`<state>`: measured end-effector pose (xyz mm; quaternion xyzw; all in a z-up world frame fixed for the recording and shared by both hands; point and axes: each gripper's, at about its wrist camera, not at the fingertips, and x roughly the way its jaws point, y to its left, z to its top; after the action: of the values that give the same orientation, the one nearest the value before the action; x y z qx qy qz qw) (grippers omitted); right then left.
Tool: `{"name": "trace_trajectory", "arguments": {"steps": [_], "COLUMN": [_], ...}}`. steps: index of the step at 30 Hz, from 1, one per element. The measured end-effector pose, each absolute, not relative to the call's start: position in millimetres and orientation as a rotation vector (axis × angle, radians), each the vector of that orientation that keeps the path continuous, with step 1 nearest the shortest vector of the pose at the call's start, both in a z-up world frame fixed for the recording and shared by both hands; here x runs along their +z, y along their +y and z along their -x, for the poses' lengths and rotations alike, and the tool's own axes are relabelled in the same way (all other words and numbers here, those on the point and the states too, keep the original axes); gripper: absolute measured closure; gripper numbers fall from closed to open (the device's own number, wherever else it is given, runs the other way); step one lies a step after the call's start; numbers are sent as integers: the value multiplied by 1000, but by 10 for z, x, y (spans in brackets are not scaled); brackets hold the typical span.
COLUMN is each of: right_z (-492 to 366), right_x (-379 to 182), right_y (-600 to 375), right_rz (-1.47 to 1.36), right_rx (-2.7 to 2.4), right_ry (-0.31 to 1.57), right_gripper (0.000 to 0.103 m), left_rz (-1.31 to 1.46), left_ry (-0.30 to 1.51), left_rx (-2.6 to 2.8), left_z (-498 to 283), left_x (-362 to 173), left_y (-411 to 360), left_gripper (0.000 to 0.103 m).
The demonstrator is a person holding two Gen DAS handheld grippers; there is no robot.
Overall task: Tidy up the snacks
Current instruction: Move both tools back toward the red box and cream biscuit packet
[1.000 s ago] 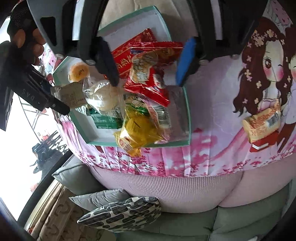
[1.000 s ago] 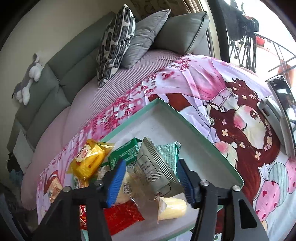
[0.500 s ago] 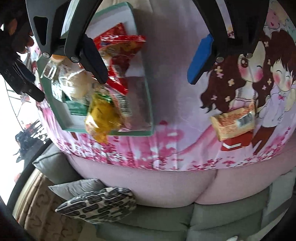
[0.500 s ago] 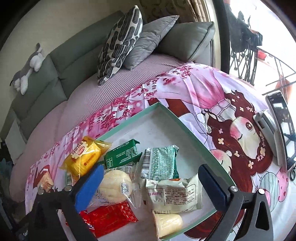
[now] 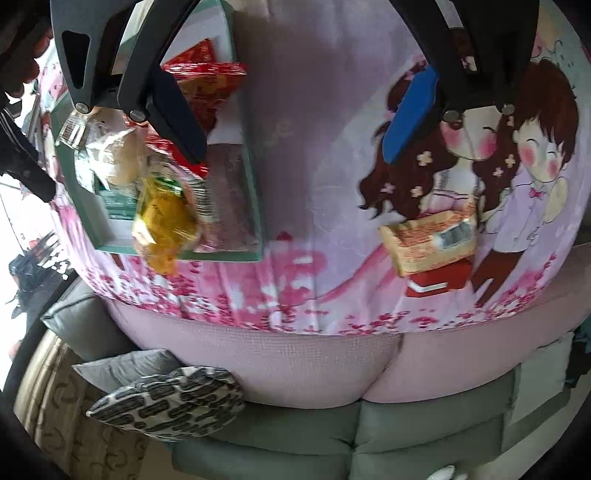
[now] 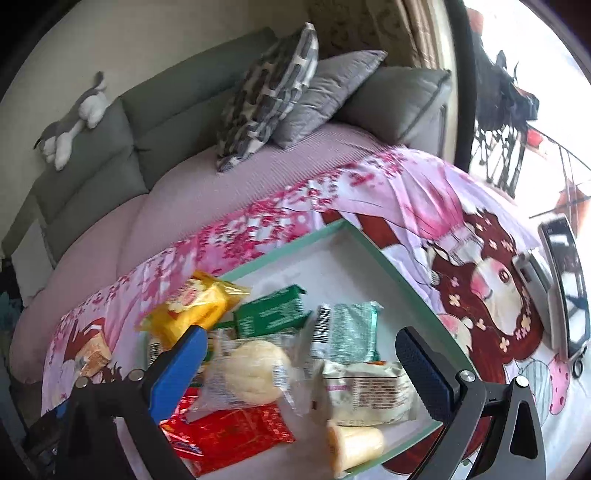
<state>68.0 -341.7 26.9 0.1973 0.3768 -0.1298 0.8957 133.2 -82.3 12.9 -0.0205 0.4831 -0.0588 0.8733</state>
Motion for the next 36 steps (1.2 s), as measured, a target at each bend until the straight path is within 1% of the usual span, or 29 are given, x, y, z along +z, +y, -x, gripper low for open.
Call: {"name": "trace_trajectory", "arguments": {"steps": [10,18,28,36], "right_z": [-892,-913,-983,-1170], "right_x": [273,251,184,173], "right_y": [-2577,-1905,-1515,-1247], "right_rz": [-277,-128,-56,4], "right_rx": [-70,26,63,70], "right_ry": [823,845,877,910], "right_gripper": [0,0,0,0], "left_rz": [-46,-43,43,109], "left_ry": [1064,1035,1053,1039], "left_rx": [136,283,372,349], "left_z": [-1457,-1481,-1568,-1621], "left_x": [34,120,88,99], "left_y": [-319,161,707,960], "left_gripper": [7,7,7,7]}}
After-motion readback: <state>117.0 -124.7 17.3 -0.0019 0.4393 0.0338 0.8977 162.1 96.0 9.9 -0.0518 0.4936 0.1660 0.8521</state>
